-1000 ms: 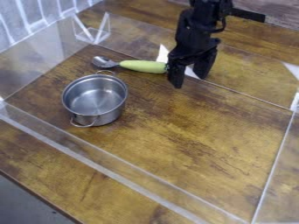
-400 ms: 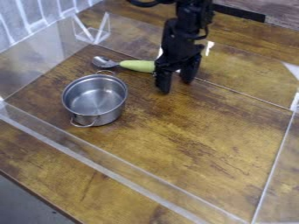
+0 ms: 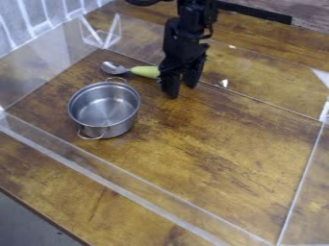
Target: Move the green spoon to the left
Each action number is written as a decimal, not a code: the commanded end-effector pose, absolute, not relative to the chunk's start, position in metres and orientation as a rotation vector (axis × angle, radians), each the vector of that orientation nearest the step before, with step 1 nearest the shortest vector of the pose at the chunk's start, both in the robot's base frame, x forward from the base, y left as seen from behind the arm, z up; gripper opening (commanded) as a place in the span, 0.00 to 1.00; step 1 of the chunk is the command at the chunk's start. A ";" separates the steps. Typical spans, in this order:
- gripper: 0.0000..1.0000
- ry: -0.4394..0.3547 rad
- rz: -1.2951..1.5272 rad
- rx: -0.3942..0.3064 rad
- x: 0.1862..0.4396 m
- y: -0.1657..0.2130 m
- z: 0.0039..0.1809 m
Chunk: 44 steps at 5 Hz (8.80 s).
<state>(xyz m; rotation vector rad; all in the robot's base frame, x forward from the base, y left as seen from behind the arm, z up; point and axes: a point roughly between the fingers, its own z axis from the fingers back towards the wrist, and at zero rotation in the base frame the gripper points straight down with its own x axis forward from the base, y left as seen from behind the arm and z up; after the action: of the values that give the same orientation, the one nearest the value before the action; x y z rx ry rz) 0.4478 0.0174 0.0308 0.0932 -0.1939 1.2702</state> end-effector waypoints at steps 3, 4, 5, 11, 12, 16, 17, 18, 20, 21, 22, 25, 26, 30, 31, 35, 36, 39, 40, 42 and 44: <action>0.00 -0.225 1.254 0.040 0.444 0.047 0.097; 0.00 -0.208 1.244 0.025 0.445 0.046 0.113; 0.00 -0.189 1.283 0.011 0.446 0.052 0.138; 1.00 -0.142 1.475 0.040 0.453 0.059 0.095; 1.00 -0.140 1.506 0.058 0.453 0.057 0.086; 0.00 -0.116 1.492 0.099 0.460 0.063 0.084; 0.00 -0.104 1.528 0.111 0.458 0.055 0.090; 0.00 -0.121 1.535 0.123 0.458 0.061 0.105; 0.00 -0.173 1.595 0.169 0.439 0.091 0.139; 0.00 -0.211 1.625 0.206 0.430 0.110 0.162; 0.00 -0.255 1.535 0.228 0.425 0.111 0.190; 1.00 -0.333 1.565 0.252 0.445 0.096 0.161; 0.00 -0.381 1.564 0.281 0.445 0.098 0.174; 0.00 -0.461 1.539 0.331 0.454 0.094 0.163; 0.00 -0.493 1.509 0.349 0.450 0.103 0.167; 0.00 -0.667 1.329 0.422 0.430 0.123 0.186; 0.00 -0.694 1.375 0.478 0.427 0.123 0.184; 1.00 -0.683 1.170 0.386 0.440 0.123 0.161; 1.00 -0.636 1.109 0.331 0.452 0.123 0.153; 1.00 -0.564 1.030 0.282 0.450 0.122 0.120; 1.00 -0.463 1.100 0.247 0.440 0.124 0.077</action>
<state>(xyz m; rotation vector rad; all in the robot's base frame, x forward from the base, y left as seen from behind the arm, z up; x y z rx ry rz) 0.4393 0.1150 0.0550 0.2553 -0.4200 1.0777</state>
